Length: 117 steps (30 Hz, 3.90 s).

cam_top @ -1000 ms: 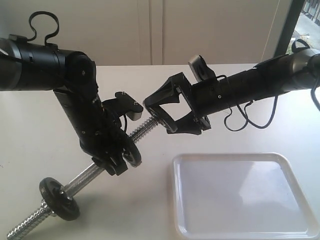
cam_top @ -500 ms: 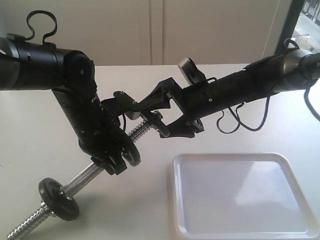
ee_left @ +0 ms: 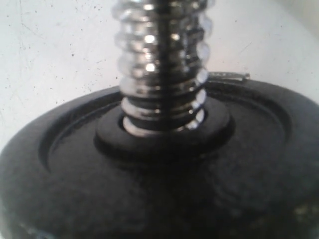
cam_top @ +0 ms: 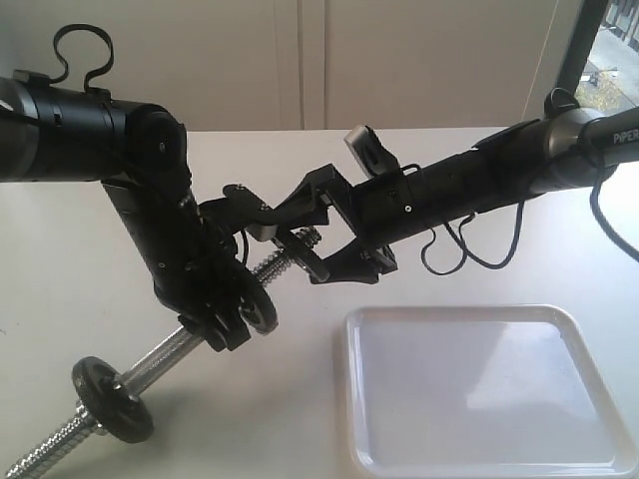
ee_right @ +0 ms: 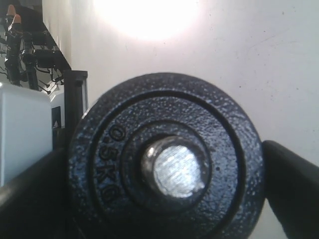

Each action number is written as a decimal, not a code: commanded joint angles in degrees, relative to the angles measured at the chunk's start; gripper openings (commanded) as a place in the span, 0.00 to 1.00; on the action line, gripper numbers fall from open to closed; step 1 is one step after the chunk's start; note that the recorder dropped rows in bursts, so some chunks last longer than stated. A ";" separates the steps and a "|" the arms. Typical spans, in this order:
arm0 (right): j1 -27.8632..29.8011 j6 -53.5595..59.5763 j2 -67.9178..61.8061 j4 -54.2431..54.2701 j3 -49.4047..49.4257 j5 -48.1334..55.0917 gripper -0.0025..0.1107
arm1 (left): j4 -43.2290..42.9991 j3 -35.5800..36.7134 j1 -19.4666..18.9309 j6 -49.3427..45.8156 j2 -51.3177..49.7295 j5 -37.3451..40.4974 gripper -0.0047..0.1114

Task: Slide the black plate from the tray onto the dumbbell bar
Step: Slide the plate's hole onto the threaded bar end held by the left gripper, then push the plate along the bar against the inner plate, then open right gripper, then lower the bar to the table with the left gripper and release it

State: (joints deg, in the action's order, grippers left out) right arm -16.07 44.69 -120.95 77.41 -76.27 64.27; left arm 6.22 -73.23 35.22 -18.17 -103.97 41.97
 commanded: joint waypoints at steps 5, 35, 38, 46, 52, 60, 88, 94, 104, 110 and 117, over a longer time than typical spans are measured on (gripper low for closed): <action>-2.82 2.39 0.77 3.15 -0.30 5.69 0.11 | 2.27 -1.40 0.35 0.35 2.47 -0.66 0.04; -1.08 3.50 0.77 3.58 -0.30 5.69 0.91 | 2.27 -1.40 0.35 0.35 2.47 -0.53 0.04; 0.34 3.50 0.89 3.71 -0.30 5.69 0.91 | 2.27 -1.40 0.35 0.35 2.47 -0.43 0.04; 1.30 3.26 0.89 4.20 -0.30 5.69 0.91 | 2.27 -1.40 0.35 0.35 2.47 -0.43 0.04; 2.46 3.26 0.89 3.99 -0.30 5.69 0.91 | 2.27 -1.40 0.35 0.35 2.47 -0.43 0.04; 5.82 3.26 0.89 3.64 -0.30 5.69 0.91 | 2.27 -1.40 0.25 0.35 2.47 -0.43 0.04; 11.08 5.63 0.89 3.36 -0.30 5.69 0.06 | 1.40 -1.40 0.25 0.35 -1.66 -0.54 0.04; 11.08 6.04 0.89 3.36 -0.30 5.69 0.06 | 1.40 -1.40 0.25 0.35 -1.66 -0.42 0.04; 11.08 6.04 0.89 3.36 -0.30 5.69 0.06 | 0.70 -1.40 0.25 0.35 -1.66 1.65 0.59; 11.08 6.16 0.89 3.48 -0.30 5.69 0.06 | -0.08 -1.40 0.25 0.35 -1.66 2.46 0.61; 11.08 6.26 0.89 3.48 -0.30 5.69 0.06 | -0.45 -1.40 0.25 0.35 -1.66 2.57 0.61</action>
State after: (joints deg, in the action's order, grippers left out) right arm -5.26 50.10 -120.54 80.52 -76.31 69.36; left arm 5.62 -74.69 35.26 -18.12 -106.00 43.04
